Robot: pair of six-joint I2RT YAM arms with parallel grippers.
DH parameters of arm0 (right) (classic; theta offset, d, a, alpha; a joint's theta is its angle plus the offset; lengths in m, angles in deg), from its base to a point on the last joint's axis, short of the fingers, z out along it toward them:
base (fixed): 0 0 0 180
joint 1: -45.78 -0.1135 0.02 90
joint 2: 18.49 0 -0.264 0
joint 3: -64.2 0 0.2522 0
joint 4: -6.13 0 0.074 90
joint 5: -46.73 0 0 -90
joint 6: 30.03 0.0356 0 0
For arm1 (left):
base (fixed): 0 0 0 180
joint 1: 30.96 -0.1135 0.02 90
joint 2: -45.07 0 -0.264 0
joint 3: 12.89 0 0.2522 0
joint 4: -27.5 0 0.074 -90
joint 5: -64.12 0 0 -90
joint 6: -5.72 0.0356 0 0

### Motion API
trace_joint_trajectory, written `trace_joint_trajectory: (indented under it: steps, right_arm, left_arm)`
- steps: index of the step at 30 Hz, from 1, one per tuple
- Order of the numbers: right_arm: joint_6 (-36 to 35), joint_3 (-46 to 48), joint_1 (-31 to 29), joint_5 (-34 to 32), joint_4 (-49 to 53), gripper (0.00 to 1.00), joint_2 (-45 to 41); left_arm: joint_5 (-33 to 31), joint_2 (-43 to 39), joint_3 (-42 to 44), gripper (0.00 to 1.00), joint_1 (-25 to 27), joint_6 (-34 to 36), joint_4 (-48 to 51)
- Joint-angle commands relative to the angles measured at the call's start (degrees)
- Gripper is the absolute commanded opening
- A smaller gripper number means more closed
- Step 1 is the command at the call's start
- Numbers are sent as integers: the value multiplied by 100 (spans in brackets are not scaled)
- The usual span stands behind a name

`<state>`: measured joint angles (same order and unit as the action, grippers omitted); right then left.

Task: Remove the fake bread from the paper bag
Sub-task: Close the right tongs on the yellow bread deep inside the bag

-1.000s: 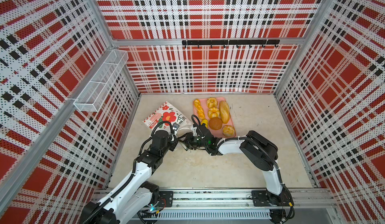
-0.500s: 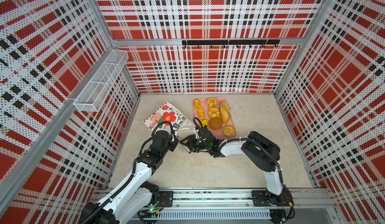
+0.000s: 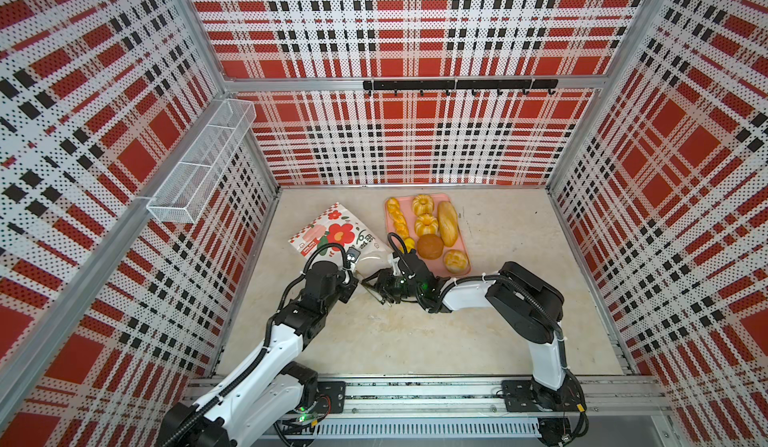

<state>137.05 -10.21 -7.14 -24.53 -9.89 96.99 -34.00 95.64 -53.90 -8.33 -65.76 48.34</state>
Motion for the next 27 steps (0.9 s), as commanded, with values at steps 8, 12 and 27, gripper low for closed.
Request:
trace_joint_trajectory:
  steps: [8, 12, 27]
  right_arm:
    - [24, -345, 151, -62, -443, 48, 119]
    - [-6, -505, 155, -77, -183, 48, 123]
    - [24, -1007, 151, 8, 278, 48, 483]
  left_arm:
    - [-48, 20, 40, 0, 171, 143, 84]
    - [-60, 71, 26, 0, 184, 146, 66]
    - [-67, 94, 15, 0, 225, 162, 65]
